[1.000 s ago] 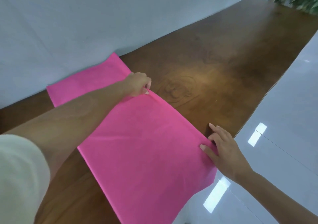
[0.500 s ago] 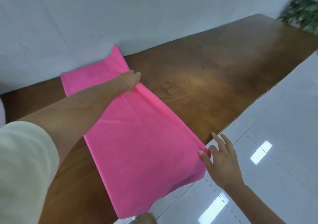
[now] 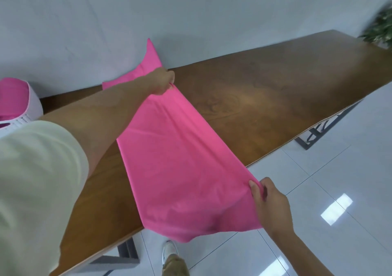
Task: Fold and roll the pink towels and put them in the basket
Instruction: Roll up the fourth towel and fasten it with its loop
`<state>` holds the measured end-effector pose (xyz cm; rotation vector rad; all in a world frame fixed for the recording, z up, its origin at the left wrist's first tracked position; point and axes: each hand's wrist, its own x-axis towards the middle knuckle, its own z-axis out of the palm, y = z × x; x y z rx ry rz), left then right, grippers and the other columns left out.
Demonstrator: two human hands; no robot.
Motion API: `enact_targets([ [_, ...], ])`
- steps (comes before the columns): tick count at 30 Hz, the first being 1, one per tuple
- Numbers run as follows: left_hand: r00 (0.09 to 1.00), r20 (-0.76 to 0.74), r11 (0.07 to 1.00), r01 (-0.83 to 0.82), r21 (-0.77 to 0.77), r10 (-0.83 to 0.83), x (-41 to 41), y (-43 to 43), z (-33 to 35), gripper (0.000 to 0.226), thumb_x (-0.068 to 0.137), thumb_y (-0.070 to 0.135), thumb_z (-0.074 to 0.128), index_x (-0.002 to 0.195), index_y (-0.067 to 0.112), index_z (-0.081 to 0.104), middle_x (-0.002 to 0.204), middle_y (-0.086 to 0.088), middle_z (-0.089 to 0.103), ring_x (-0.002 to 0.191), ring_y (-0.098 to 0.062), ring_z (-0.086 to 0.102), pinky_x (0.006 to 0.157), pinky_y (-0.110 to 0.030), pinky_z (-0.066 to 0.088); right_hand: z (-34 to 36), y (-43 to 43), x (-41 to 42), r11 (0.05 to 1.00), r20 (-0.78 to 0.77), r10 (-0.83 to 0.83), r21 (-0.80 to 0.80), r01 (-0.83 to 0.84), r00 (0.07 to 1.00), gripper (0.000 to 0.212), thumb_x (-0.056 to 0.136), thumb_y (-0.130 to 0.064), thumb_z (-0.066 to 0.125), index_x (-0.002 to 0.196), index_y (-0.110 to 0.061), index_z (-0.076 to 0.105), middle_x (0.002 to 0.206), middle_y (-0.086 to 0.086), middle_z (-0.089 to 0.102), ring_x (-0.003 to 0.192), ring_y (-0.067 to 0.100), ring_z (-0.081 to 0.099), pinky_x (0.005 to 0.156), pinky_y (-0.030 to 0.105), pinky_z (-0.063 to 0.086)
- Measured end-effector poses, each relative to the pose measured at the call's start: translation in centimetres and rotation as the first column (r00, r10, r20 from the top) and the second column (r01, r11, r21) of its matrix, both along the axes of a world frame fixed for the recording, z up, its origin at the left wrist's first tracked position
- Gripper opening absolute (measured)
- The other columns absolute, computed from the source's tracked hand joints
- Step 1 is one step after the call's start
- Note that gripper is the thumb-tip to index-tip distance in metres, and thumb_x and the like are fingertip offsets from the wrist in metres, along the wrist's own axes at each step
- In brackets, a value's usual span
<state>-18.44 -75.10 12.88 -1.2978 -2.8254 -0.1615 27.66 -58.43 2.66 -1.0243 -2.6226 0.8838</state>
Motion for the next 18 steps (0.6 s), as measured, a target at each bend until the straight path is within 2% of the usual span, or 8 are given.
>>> enact_targets([
  [3,0.999,-0.005,0.999,-0.046,-0.011,0.046,0.8,-1.3,1.4,0.007,0.093,-0.002,0.062,0.100,-0.001,0.063,0.107,-0.024,0.063,0.102,-0.037,0.056,0.087,-0.043,0.046,1.8,-1.2,1.1,0.992,0.026,0.082,0.095,-0.084,0.996,0.038,0.097,-0.061,0.033,0.083,-0.026,0.035,0.055,-0.004,0.052,0.051,0.015,0.054,0.051,0.033,0.044],
  [6,0.996,-0.010,0.996,-0.084,-0.015,0.084,1.7,-2.8,2.8,0.006,0.094,-0.003,0.060,0.097,0.000,0.062,0.106,-0.024,0.063,0.103,-0.037,0.056,0.088,-0.043,0.047,3.4,-2.9,2.1,0.973,0.067,0.176,0.139,-0.184,0.982,0.037,0.093,-0.066,0.027,0.089,-0.030,0.033,0.057,-0.007,0.051,0.055,0.014,0.055,0.057,0.032,0.044],
  [10,0.991,-0.037,0.991,-0.133,-0.013,0.132,2.4,-5.7,4.1,0.010,0.093,-0.005,0.059,0.102,-0.006,0.063,0.111,-0.026,0.063,0.106,-0.040,0.058,0.089,-0.044,0.047,4.9,-5.6,3.0,0.937,0.023,0.311,0.162,-0.310,0.950,0.027,0.099,-0.058,0.043,0.089,-0.035,0.032,0.055,-0.009,0.046,0.056,0.015,0.055,0.062,0.033,0.048],
  [12,0.985,-0.052,0.986,-0.164,-0.012,0.163,2.9,-7.0,4.7,0.011,0.093,-0.004,0.059,0.104,-0.008,0.062,0.113,-0.028,0.063,0.108,-0.041,0.057,0.090,-0.043,0.046,5.5,-7.5,3.2,0.911,-0.029,0.380,0.188,-0.368,0.925,0.027,0.098,-0.054,0.047,0.087,-0.036,0.031,0.054,-0.012,0.040,0.052,0.013,0.050,0.057,0.031,0.044],
  [15,0.974,-0.062,0.975,-0.221,-0.005,0.220,3.7,-8.9,5.7,0.011,0.094,-0.003,0.059,0.104,-0.008,0.061,0.113,-0.029,0.062,0.108,-0.042,0.057,0.089,-0.043,0.044,6.1,-10.1,3.2,0.849,-0.146,0.486,0.314,-0.426,0.861,0.029,0.097,-0.050,0.054,0.084,-0.032,0.036,0.052,-0.015,0.029,0.048,0.012,0.038,0.045,0.024,0.036],
  [18,0.952,-0.086,0.954,-0.297,-0.044,0.293,4.7,-11.1,5.8,0.007,0.094,-0.003,0.059,0.099,-0.005,0.062,0.106,-0.027,0.064,0.099,-0.042,0.060,0.086,-0.047,0.050,5.6,-12.3,3.6,0.776,-0.147,0.612,0.300,-0.555,0.777,0.025,0.097,-0.050,0.056,0.087,-0.032,0.042,0.060,-0.015,0.043,0.054,0.010,0.044,0.047,0.021,0.035],
])
